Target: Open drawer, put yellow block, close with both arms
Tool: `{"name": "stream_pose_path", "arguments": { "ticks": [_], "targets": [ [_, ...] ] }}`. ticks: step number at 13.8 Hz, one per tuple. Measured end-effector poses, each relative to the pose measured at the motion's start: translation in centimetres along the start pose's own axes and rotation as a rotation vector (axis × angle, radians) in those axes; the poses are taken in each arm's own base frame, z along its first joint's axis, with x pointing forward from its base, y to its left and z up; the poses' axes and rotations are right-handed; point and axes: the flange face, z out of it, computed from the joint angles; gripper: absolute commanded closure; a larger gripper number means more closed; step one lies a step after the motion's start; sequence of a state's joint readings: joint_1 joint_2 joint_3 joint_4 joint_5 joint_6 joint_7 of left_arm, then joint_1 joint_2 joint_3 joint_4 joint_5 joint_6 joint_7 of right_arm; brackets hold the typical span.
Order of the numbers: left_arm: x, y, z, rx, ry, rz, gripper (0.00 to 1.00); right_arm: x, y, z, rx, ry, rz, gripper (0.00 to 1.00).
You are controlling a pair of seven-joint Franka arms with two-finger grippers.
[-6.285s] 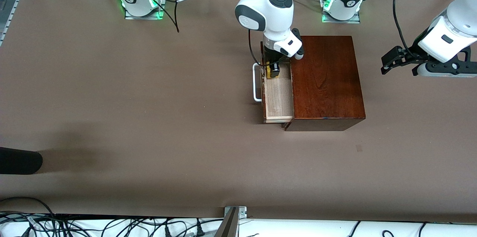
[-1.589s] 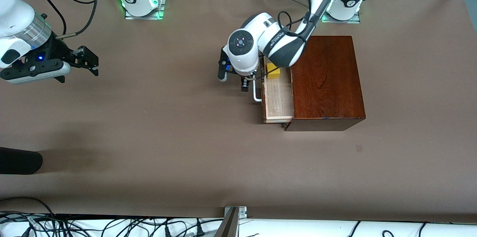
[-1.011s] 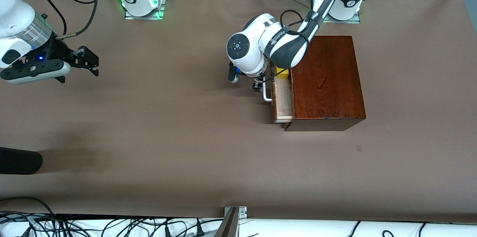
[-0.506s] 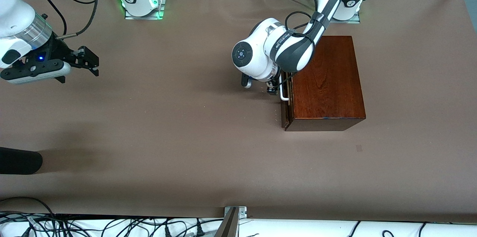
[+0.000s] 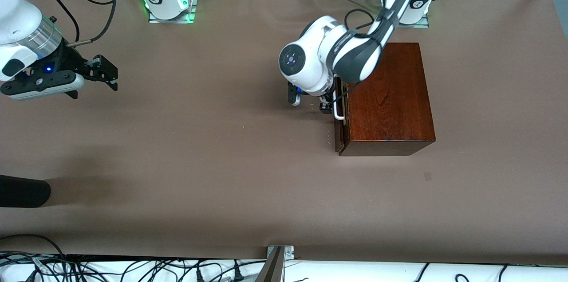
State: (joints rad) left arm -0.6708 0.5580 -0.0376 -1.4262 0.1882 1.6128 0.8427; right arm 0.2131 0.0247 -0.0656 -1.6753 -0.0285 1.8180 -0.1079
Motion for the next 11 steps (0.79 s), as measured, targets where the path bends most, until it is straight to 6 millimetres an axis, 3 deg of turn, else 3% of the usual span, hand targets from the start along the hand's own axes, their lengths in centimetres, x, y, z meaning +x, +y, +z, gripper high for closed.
{"name": "stream_pose_path", "arguments": {
  "ticks": [3,8,9,11],
  "targets": [
    [-6.1,-1.0,-5.7,0.048,0.084,-0.139,0.00,0.0,0.0,0.0,0.001,0.000,0.000,0.00],
    [-20.9,-4.6,-13.2,0.129,0.190,-0.366,0.00,0.0,0.0,0.0,0.002,0.000,0.000,0.00],
    [-23.4,-5.2,-14.1,0.142,0.196,-0.411,0.00,0.0,0.0,0.1,0.002,-0.001,0.000,0.00],
    [-28.8,-6.8,-13.9,0.141,0.197,-0.507,0.00,0.0,0.0,0.1,0.002,-0.001,0.000,0.00]
  ]
}}
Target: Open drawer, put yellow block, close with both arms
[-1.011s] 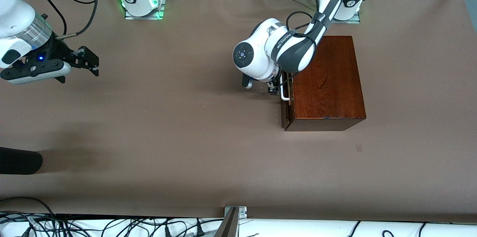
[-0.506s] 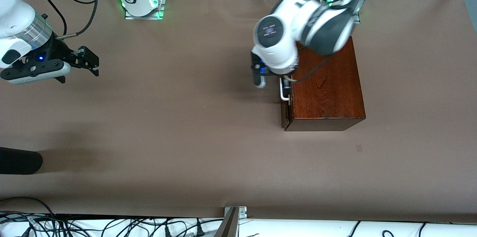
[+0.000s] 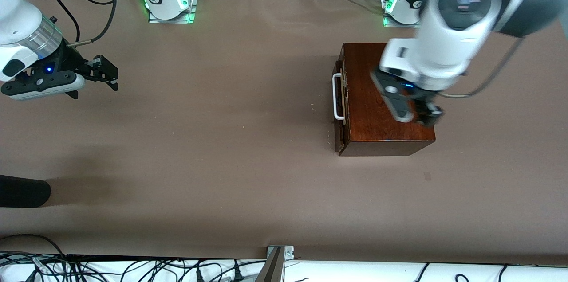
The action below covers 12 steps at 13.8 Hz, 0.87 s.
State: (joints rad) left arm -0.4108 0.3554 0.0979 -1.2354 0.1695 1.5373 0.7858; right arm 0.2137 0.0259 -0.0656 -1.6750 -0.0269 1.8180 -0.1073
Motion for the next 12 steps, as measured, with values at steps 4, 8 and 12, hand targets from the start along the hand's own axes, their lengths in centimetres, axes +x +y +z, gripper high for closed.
{"name": "stream_pose_path", "arguments": {
  "ticks": [4,8,12],
  "targets": [
    [-5.8,-5.1,0.4,-0.036,0.058,-0.194,0.00,0.0,0.0,0.0,0.000,0.000,0.000,0.00],
    [-7.5,-4.2,-2.8,-0.059,0.114,-0.522,0.00,0.0,0.0,0.0,0.000,0.000,0.000,0.00],
    [-14.2,-5.7,-1.6,-0.148,0.095,-0.889,0.00,0.0,0.0,0.0,0.000,0.000,0.000,0.00]
  ]
}}
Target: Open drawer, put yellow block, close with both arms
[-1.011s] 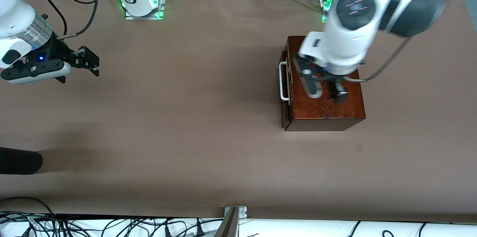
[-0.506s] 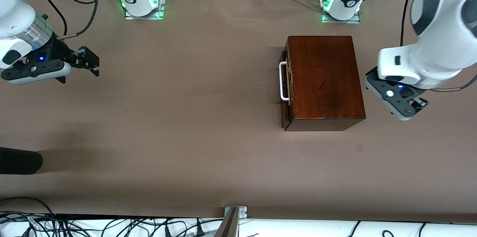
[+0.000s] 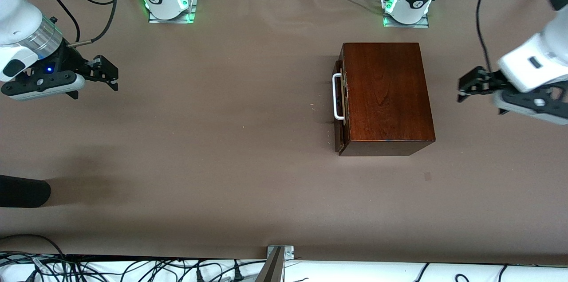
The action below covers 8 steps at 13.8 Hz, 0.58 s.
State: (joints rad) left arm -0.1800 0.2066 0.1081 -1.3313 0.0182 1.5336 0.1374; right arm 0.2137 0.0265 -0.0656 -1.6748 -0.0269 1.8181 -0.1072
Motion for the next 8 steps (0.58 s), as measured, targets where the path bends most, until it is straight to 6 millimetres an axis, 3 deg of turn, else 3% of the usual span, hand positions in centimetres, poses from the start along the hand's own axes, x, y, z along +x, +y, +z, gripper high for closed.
{"name": "stream_pose_path", "arguments": {
  "ticks": [3,8],
  "targets": [
    [-2.2,-2.2,0.7,-0.017,-0.033,-0.183,0.00,0.0,0.0,0.0,0.000,0.000,0.000,0.00],
    [-4.9,-0.5,0.4,-0.026,-0.029,-0.217,0.00,0.0,0.0,0.0,0.000,0.000,0.000,0.00]
  ]
}}
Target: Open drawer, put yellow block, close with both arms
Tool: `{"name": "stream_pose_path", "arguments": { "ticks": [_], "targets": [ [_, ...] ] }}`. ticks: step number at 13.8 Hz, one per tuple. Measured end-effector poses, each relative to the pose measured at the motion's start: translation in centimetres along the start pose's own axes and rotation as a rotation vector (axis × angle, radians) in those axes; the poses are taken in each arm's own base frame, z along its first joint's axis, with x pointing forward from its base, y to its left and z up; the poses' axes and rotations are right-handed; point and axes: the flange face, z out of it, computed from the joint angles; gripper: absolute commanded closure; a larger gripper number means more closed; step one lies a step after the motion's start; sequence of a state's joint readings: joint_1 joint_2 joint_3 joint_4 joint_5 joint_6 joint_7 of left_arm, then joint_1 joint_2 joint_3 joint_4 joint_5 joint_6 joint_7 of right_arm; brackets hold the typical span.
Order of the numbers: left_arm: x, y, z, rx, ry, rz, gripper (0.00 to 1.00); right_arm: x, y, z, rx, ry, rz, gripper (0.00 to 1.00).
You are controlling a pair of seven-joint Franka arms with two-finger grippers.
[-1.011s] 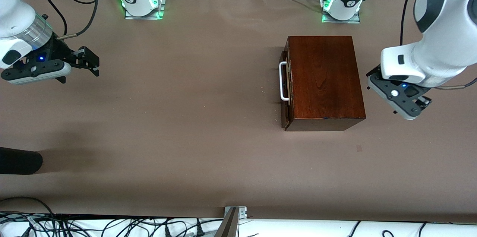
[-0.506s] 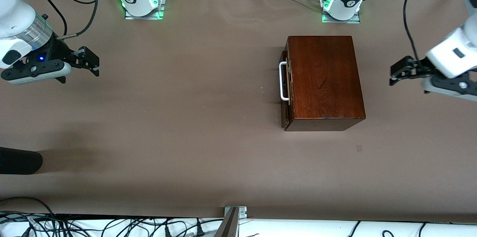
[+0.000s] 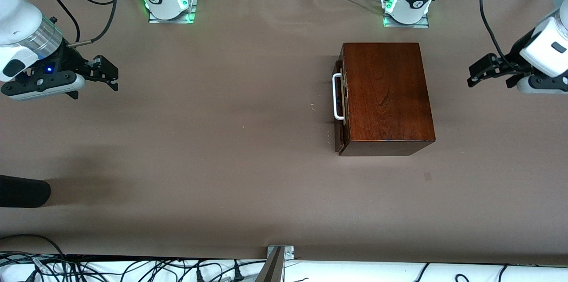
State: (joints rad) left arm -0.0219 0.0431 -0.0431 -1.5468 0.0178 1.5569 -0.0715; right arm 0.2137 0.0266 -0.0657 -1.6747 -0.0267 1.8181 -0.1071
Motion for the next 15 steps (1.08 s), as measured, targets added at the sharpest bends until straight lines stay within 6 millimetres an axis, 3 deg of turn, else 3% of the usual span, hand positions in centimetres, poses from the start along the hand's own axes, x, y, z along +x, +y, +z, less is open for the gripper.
{"name": "stream_pose_path", "arguments": {
  "ticks": [5,15],
  "targets": [
    [-1.4,-0.1,1.4,-0.003,0.062,-0.002,0.00,0.0,0.0,0.0,0.000,0.000,0.000,0.00],
    [-1.5,-0.7,1.9,-0.002,0.053,-0.013,0.00,0.0,0.0,0.0,0.000,0.000,0.001,0.00]
  ]
}}
